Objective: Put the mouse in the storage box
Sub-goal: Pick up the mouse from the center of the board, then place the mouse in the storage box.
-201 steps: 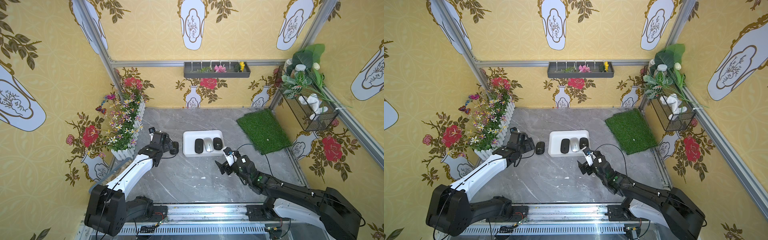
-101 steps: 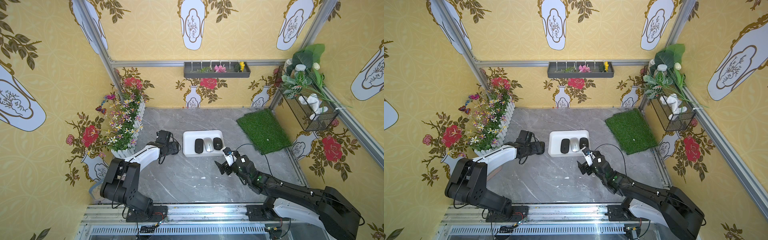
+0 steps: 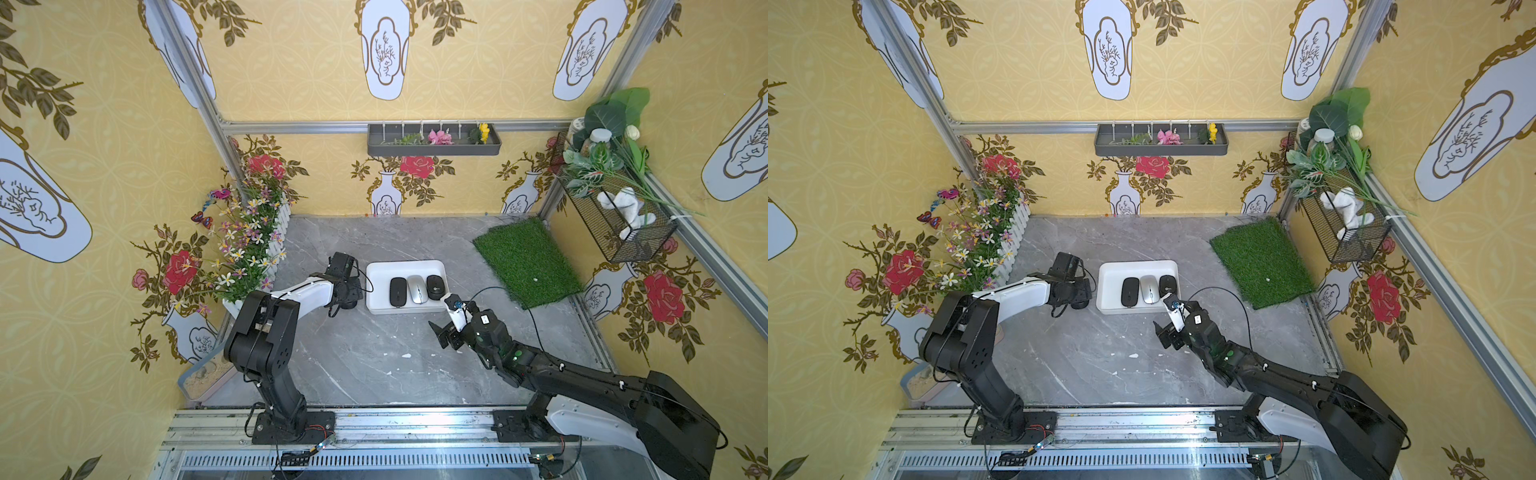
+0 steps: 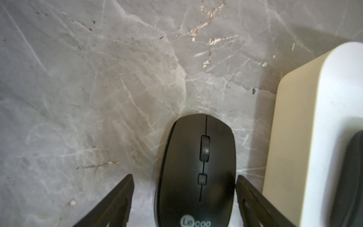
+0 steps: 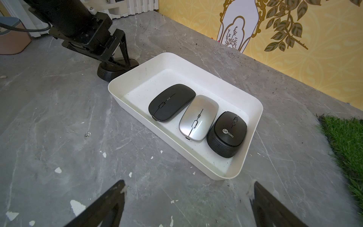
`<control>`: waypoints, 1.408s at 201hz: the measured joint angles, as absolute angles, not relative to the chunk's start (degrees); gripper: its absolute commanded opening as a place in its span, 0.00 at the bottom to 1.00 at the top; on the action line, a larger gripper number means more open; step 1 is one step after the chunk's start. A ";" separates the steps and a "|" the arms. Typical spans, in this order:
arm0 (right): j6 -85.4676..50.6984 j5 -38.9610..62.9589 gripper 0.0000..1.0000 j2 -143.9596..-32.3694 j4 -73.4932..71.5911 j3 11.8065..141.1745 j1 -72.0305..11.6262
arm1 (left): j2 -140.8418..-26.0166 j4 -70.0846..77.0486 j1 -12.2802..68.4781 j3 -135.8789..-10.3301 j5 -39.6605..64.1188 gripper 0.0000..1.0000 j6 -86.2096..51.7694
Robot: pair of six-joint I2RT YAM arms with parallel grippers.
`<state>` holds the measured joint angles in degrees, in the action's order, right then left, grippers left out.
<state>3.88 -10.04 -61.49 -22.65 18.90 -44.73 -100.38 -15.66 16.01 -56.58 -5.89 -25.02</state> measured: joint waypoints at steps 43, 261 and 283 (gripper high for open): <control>3.88 -10.48 0.97 -61.30 -22.65 18.92 -44.73 | -101.43 -17.23 18.15 -57.39 -7.81 0.56 -23.68; 3.84 -10.94 0.97 -60.99 -22.63 18.94 -44.86 | -107.09 -24.82 33.17 -76.14 -12.16 0.42 -31.53; 3.84 -10.94 0.97 -60.99 -22.63 18.94 -44.88 | -109.54 -24.86 33.17 -76.71 -12.05 0.42 -32.42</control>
<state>3.84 -10.94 -60.99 -22.63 18.94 -44.88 -109.54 -24.86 33.17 -76.71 -12.05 -32.42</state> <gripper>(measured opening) 0.973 0.612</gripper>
